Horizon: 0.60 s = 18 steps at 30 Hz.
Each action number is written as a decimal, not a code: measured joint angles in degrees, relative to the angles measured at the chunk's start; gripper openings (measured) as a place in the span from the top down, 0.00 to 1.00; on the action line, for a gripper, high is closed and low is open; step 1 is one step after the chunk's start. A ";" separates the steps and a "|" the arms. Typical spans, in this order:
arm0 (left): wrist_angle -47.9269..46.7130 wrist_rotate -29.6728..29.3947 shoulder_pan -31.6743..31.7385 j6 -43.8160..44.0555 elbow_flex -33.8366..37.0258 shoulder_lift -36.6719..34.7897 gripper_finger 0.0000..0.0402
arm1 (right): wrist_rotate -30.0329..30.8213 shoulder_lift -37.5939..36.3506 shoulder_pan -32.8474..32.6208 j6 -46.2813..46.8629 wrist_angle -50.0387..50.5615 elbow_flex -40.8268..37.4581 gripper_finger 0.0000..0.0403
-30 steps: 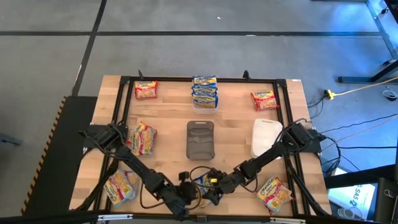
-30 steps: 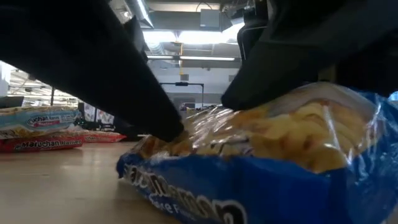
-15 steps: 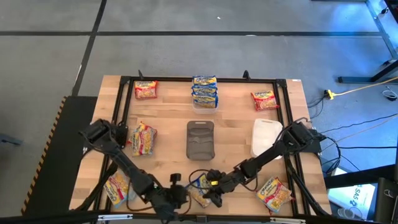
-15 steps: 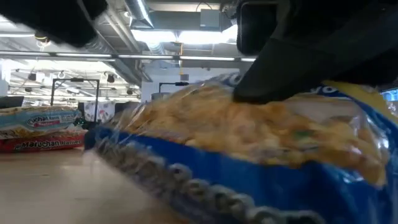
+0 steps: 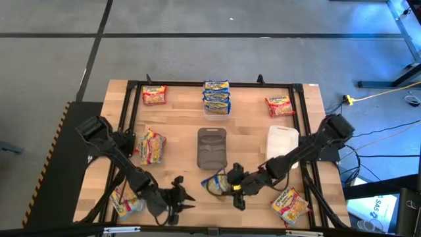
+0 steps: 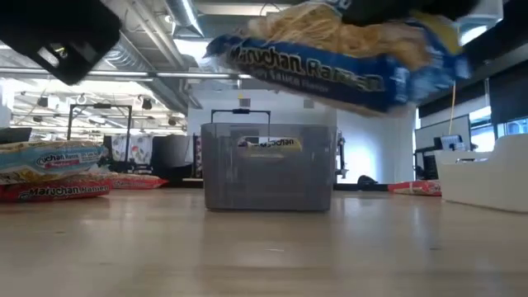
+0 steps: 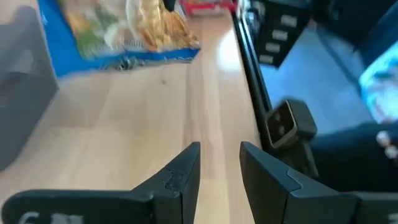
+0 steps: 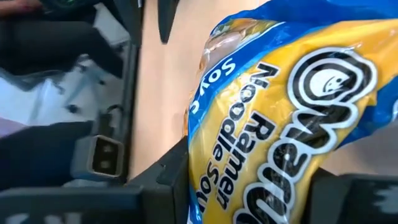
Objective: Sort Maruchan noodles
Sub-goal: Put the blue noodle pack into the transparent bin
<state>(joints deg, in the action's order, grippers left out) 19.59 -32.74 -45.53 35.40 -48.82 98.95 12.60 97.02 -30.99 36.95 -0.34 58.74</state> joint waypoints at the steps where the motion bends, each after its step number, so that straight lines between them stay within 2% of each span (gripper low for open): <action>1: 2.40 -0.12 0.33 -0.04 1.77 -0.70 0.73 | 0.80 -1.33 0.70 -1.33 1.50 0.00 0.69; 4: 7.39 0.02 1.61 -0.17 5.59 -1.92 0.73 | 3.13 -5.62 3.86 -6.90 6.65 0.02 0.69; 10: 8.09 0.62 3.99 -2.68 7.56 -2.42 0.73 | 5.24 -13.43 14.73 -22.20 16.42 1.74 0.69; 15: 9.29 3.90 6.56 -8.02 7.59 -2.42 0.73 | 5.91 -14.76 27.01 -38.80 27.18 10.58 0.69; 18: 10.19 5.61 7.74 -10.46 7.59 -2.42 0.73 | 5.60 -13.07 34.27 -49.50 28.24 16.22 0.69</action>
<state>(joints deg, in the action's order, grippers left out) 29.77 -27.13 -37.78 24.94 -41.23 96.53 18.20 83.95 3.28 -12.55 27.90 74.96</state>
